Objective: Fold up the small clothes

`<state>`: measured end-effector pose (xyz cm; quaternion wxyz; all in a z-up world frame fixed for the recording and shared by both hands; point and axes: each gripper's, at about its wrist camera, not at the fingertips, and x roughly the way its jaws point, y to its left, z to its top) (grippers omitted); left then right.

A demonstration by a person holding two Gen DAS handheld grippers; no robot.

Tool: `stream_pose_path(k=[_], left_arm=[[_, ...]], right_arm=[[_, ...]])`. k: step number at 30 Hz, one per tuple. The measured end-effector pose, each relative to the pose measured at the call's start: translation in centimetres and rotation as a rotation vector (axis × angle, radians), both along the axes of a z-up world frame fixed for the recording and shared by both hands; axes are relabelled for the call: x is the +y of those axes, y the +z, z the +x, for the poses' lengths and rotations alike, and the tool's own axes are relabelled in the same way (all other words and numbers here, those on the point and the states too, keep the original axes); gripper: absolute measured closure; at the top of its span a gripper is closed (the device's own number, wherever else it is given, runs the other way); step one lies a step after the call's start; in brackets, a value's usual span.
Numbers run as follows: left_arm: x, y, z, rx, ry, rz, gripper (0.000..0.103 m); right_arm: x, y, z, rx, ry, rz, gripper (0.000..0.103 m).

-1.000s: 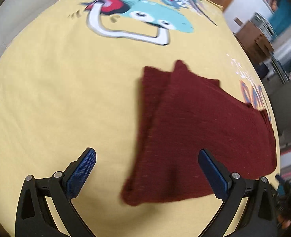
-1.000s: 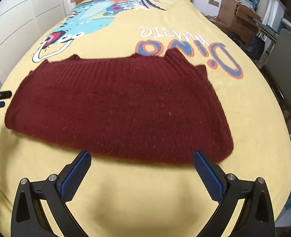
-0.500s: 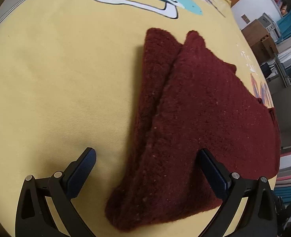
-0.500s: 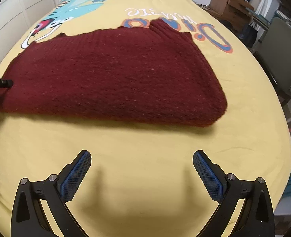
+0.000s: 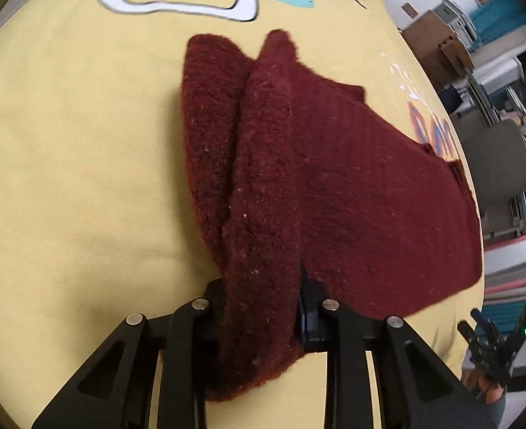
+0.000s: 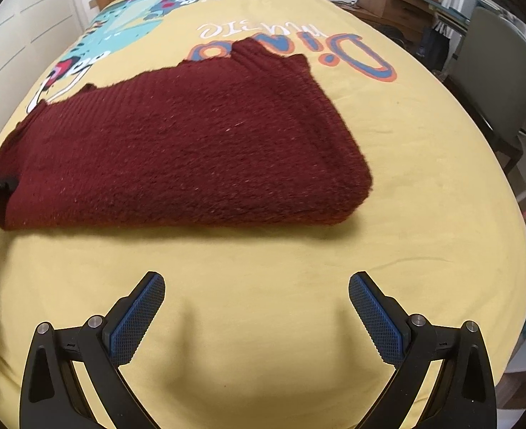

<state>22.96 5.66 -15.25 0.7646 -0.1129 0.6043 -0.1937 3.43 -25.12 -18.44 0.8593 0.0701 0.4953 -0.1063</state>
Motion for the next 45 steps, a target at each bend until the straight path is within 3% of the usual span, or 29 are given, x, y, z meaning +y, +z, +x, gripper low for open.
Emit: stream_pose_path(k=[8, 14, 17, 20, 24, 31, 38, 40, 41, 42, 45], left_arm=[[-4.6, 6.2, -0.8, -0.037, -0.068, -0.048, 0.083], [-11.3, 11.1, -0.4, -0.059, -0.11, -0.145, 0.084], [-15.4, 12.1, -0.1, -0.066, -0.141, -0.161, 0.084], [-19.5, 12.0, -0.2, -0.063, -0.17, -0.156, 0.084], [-26.3, 9.6, -0.8, -0.041, -0.223, -0.104, 0.084], [-32.4, 5.1, -2.4, -0.072, -0.251, 0.128, 0.081], [-33.4, 5.2, -4.0, -0.095, -0.251, 0.177, 0.059], [-34.8, 6.0, -3.9, -0.103, -0.265, 0.191, 0.041], [-35.2, 6.4, -4.1, -0.108, -0.276, 0.195, 0.019], [-34.9, 7.2, -4.2, -0.126, -0.285, 0.18, 0.004], [-34.3, 9.0, -4.5, -0.172, -0.302, 0.141, 0.002]], right_arm=[[-3.2, 0.7, -0.9, -0.043, -0.061, 0.033, 0.0], [-7.2, 1.6, -2.4, -0.08, -0.144, 0.06, 0.0], [-9.0, 2.4, -2.7, -0.096, -0.156, 0.055, 0.0], [-10.5, 3.6, -2.9, -0.115, -0.16, 0.044, 0.0], [-11.9, 5.2, -3.2, -0.137, -0.169, 0.029, 0.0], [-12.8, 4.9, -3.3, -0.075, -0.16, 0.009, 0.0], [-12.6, 3.0, -3.1, -0.02, -0.158, 0.047, 0.0], [-12.5, 2.9, -3.2, -0.019, -0.155, 0.053, 0.0], [-12.5, 2.9, -3.2, -0.02, -0.152, 0.054, 0.0], [-12.5, 3.1, -3.3, -0.022, -0.15, 0.052, 0.0], [-12.1, 4.0, -3.0, -0.033, -0.126, 0.048, 0.0]])
